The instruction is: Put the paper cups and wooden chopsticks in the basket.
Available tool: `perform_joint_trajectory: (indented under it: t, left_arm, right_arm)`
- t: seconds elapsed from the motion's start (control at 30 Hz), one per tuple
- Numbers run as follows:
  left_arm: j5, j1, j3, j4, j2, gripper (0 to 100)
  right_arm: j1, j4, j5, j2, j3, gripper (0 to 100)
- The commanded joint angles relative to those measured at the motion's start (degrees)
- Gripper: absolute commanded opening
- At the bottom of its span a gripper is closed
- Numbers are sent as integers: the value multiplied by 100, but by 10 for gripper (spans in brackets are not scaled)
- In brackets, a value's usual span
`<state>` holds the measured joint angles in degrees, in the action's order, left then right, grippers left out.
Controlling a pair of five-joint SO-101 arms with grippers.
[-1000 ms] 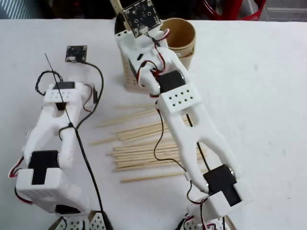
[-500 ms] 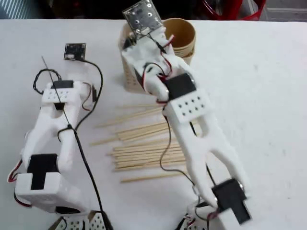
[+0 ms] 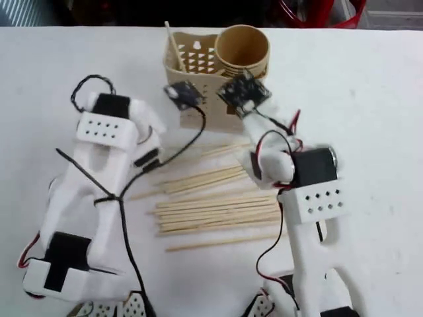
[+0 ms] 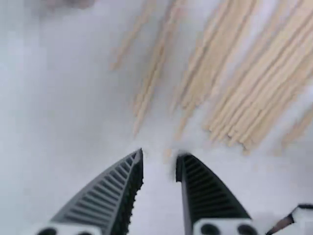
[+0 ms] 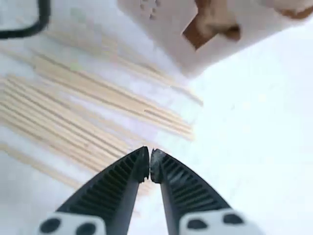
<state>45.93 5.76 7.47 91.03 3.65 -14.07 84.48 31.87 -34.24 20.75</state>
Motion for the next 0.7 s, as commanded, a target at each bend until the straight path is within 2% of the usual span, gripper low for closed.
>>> perform_joint_trajectory:
  t: [0.0, 0.2, 0.37, 0.53, 0.67]
  left_arm:
    - [782, 409, -158, 193, 277, 149]
    - [949, 857, 985, -1538, 277, 151]
    - [1231, 831, 1969, -2963, 268, 151]
    - [1204, 866, 2356, -3534, 163, 151]
    - [862, 804, 1952, -3622, -655, 151]
  right_arm:
    - [224, -22, 325, -505, 949, 17]
    - [708, -418, -97, -1604, 2532, 18]
    - [1138, -637, 35, -2211, 3376, 18]
    - [1235, -646, 35, -2246, 3420, 18]
    - [1235, -646, 26, -2246, 3420, 18]
